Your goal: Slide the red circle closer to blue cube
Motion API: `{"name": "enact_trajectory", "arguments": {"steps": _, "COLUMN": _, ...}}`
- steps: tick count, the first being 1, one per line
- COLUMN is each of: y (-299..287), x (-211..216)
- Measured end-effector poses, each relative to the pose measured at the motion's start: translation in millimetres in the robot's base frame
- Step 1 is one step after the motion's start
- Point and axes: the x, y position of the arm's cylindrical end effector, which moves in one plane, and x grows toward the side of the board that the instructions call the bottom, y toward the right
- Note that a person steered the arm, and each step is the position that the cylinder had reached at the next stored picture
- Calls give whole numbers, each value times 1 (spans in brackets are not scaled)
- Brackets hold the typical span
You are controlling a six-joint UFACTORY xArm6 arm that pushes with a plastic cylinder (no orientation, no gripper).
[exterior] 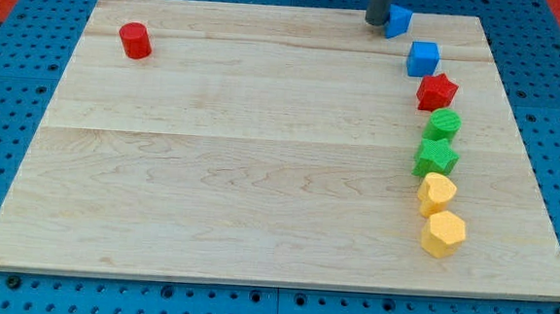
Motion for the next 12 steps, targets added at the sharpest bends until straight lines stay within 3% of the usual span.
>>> {"name": "enact_trajectory", "arguments": {"steps": 2, "y": 48, "x": 3}}
{"name": "enact_trajectory", "arguments": {"steps": 3, "y": 35, "x": 28}}
{"name": "enact_trajectory", "arguments": {"steps": 5, "y": -92, "x": 79}}
{"name": "enact_trajectory", "arguments": {"steps": 7, "y": -201, "x": 206}}
{"name": "enact_trajectory", "arguments": {"steps": 8, "y": -292, "x": 218}}
{"name": "enact_trajectory", "arguments": {"steps": 9, "y": -384, "x": 203}}
{"name": "enact_trajectory", "arguments": {"steps": 10, "y": -435, "x": 150}}
{"name": "enact_trajectory", "arguments": {"steps": 12, "y": -403, "x": 101}}
